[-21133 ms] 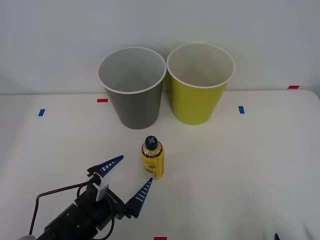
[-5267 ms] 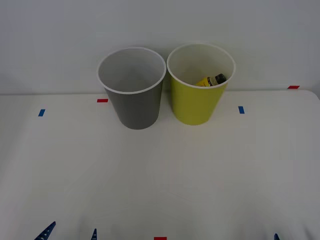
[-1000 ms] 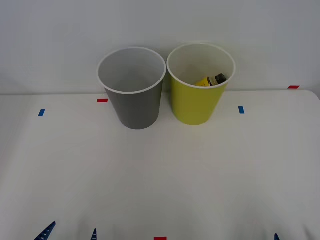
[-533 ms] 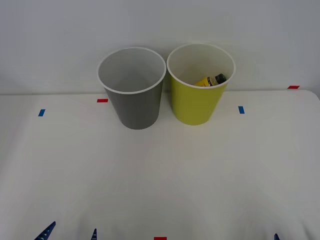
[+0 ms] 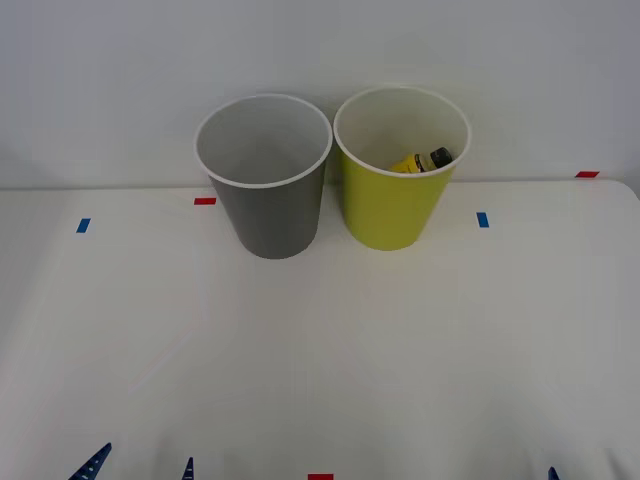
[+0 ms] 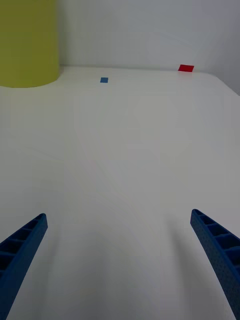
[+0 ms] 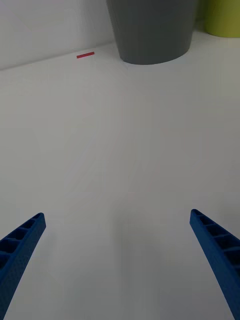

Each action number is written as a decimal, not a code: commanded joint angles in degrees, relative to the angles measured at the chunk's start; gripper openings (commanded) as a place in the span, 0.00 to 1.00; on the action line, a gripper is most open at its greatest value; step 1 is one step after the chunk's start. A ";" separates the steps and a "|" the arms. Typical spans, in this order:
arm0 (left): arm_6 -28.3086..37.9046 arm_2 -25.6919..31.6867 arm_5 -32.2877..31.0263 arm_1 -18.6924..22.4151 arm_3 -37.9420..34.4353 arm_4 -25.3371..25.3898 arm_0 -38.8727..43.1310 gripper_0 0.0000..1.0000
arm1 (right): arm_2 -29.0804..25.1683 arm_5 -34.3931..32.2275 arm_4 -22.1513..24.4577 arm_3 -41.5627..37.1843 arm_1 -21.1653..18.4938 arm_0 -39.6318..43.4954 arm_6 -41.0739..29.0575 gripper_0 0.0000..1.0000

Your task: Put cans in the gray bin and PET bottles in the light green bin.

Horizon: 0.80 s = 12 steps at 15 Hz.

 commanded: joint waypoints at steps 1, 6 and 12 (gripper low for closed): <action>0.00 0.00 0.00 0.00 0.00 0.00 0.00 1.00 | 0.00 0.00 0.00 0.00 0.00 0.00 0.00 1.00; 0.00 0.00 0.00 0.00 0.00 0.00 0.00 1.00 | 0.00 0.00 0.00 0.00 0.00 0.00 0.00 1.00; 0.00 0.00 0.00 0.00 0.00 0.00 0.00 1.00 | 0.00 0.00 0.00 0.00 0.00 0.00 0.00 1.00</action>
